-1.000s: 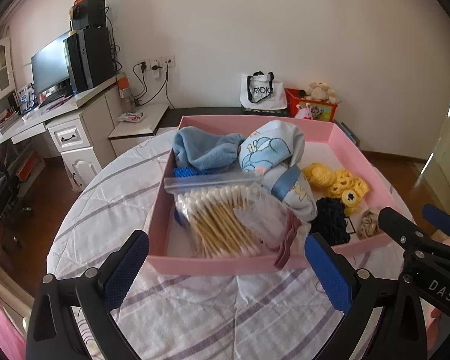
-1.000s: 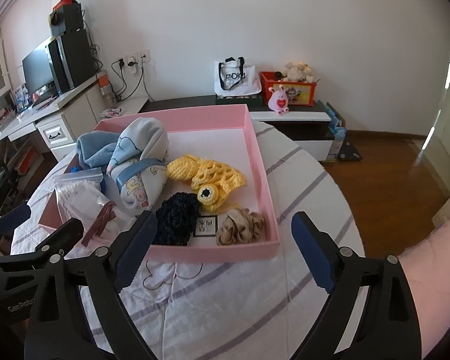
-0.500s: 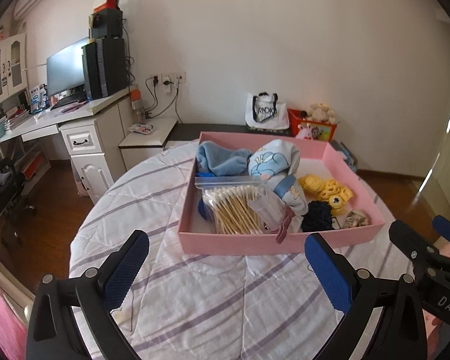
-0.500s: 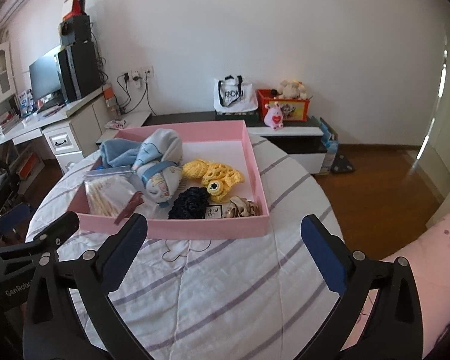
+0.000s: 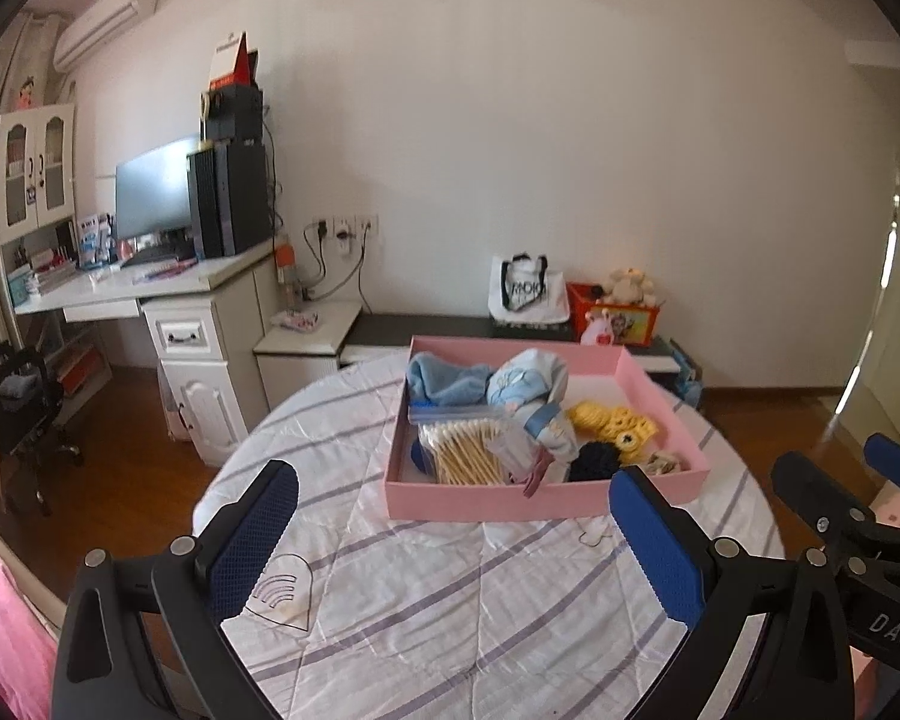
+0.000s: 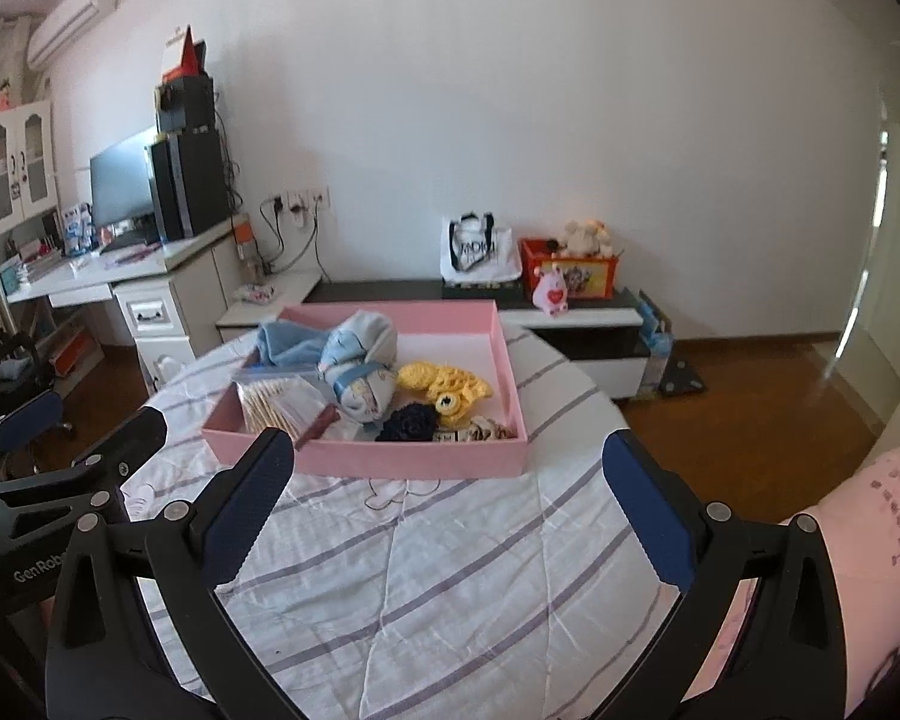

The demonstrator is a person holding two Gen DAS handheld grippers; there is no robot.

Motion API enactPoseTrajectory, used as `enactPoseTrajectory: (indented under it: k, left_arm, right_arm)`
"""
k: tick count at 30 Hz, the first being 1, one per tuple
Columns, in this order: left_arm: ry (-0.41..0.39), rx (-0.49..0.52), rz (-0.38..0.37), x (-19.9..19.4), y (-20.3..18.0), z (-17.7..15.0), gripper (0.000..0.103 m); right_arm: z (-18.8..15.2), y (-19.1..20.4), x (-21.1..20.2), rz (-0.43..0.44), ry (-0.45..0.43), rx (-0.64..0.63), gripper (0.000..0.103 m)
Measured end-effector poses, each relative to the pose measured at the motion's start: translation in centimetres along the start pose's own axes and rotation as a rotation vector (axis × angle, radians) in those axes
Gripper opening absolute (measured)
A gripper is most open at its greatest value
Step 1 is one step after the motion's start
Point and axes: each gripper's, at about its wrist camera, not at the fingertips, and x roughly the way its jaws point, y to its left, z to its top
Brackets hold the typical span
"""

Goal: Organize soft objects

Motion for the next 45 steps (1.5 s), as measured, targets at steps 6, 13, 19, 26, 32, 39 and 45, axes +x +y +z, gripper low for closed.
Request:
enactPoseTrajectory:
  k: [6,13,19,26,32,39,45]
  left_arm:
    - [-0.080,0.016,0.008,-4.1,-0.5,-0.4,0.103]
    - [-0.168,0.030,0.000,-8.5,-0.9,-1.2,0.103]
    - [-0.219,0.027,0.010,-11.1,-1.1,-2.1,0.103]
    - [-0.252,0.017,0.016,-13.1,-1.1,-2.6,0.103]
    - [-0.274,0.015,0.023,-14.4,-1.2,-2.8,0.103]
    - [-0.288,0.010,0.032,-14.7,-1.4,-2.9,0.103]
    - [-0.299,0.005,0.045,-14.8,-1.4,-3.3,0.103]
  right_arm:
    - [0.4,0.1,-3.6,-0.002,-0.083,0.000,0.103]
    - [0.8,0.3,-7.6,0.000,-0.179,-0.006,0.103]
    - [1.0,0.6,-10.1,0.006,-0.233,-0.018,0.103]
    - [1.1,0.9,-12.2,0.012,-0.275,-0.030,0.103]
    - [1.2,1.2,-13.4,0.011,-0.306,-0.033,0.103]
    - [1.1,1.6,-14.4,0.015,-0.335,-0.039,0.103]
    - [1.0,1.7,-14.8,0.034,-0.339,-0.035,0.103]
